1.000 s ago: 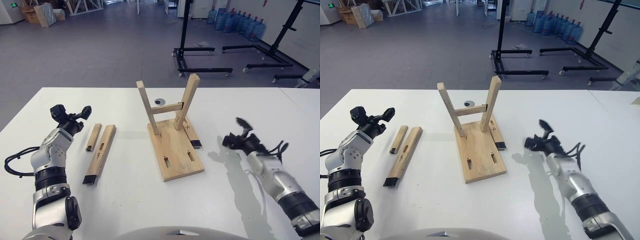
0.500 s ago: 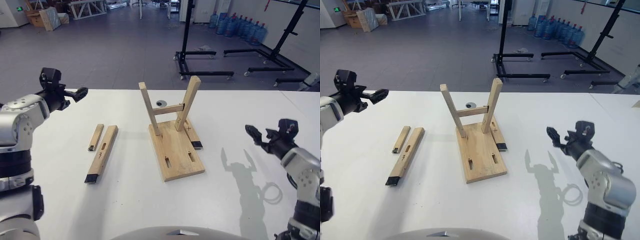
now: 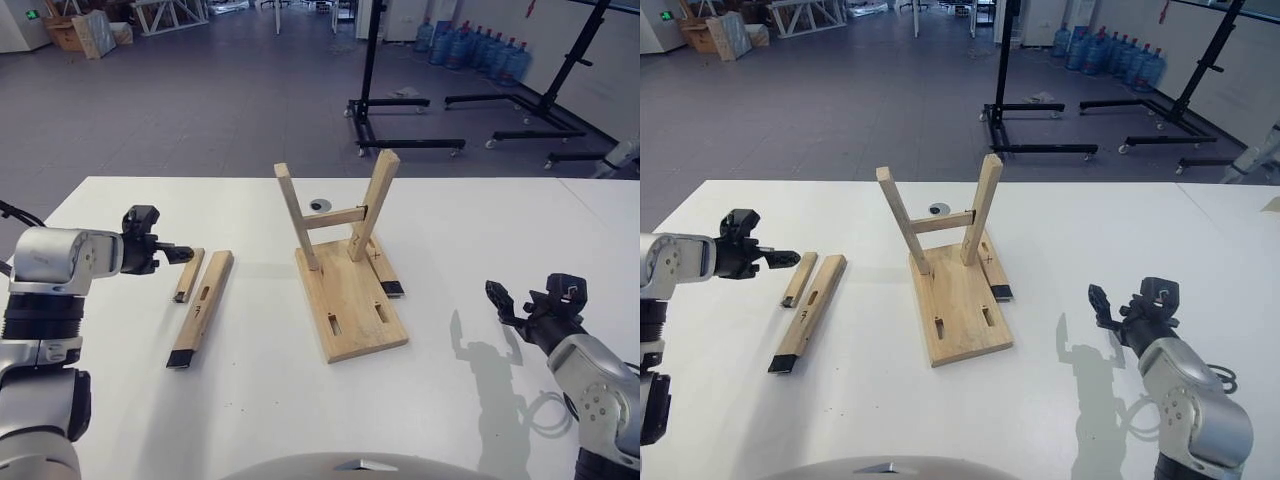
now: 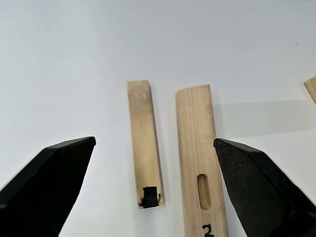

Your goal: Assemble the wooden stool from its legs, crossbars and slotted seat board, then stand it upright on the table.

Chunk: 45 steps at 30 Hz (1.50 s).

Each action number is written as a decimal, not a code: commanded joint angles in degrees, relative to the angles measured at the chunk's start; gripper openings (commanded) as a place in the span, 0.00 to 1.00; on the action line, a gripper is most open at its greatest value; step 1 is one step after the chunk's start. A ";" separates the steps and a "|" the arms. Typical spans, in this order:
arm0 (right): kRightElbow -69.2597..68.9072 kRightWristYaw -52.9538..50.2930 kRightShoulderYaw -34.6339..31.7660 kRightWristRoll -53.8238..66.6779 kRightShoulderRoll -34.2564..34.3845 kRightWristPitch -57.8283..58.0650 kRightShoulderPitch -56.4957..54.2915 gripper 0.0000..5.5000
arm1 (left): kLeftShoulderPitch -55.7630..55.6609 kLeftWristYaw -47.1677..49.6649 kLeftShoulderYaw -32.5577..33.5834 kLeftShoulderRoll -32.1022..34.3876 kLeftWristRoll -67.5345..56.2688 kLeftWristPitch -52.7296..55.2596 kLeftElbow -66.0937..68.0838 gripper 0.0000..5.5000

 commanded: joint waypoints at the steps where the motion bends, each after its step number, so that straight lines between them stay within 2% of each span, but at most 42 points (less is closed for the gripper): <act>1: -1.36 -1.42 -0.01 0.99 0.77 -0.45 -1.60 0.79 | 2.88 -0.07 -1.43 1.42 1.45 0.44 -2.05 0.80; 7: -1.56 -2.57 0.36 1.21 2.19 -1.24 -0.92 0.79 | 2.85 -1.15 -5.06 2.89 3.83 -1.33 -0.95 0.80; 9: -1.36 -2.69 0.68 1.04 2.41 -1.37 -0.99 0.79 | 2.79 -1.53 -5.54 2.07 3.89 -1.93 -0.81 0.74; 12: -0.79 -2.71 1.08 0.85 2.29 -1.33 -1.57 0.79 | 3.23 -1.10 -5.56 0.73 4.52 -3.10 -0.13 0.74; 20: 0.69 -2.18 2.13 0.93 0.98 -0.51 -3.42 0.79 | 6.02 1.74 -4.16 -2.61 7.57 -7.43 2.87 0.48; 22: 1.06 -2.07 2.42 0.89 0.64 -0.30 -3.96 0.79 | 6.94 2.04 -3.73 -3.62 7.70 -7.59 2.11 0.45; 30: 1.13 -2.34 2.93 0.83 0.78 -0.24 -3.96 0.79 | 7.24 2.23 -2.91 -5.74 8.15 -8.32 2.23 0.45; 40: 2.59 -2.08 4.65 0.65 0.52 -0.36 -5.40 0.79 | 8.38 4.21 -3.77 -8.14 12.14 -15.02 7.08 0.72; 45: 3.12 -1.86 5.19 0.72 0.40 -0.19 -5.68 0.79 | 10.06 2.87 -5.09 -8.85 12.55 -16.23 7.59 0.73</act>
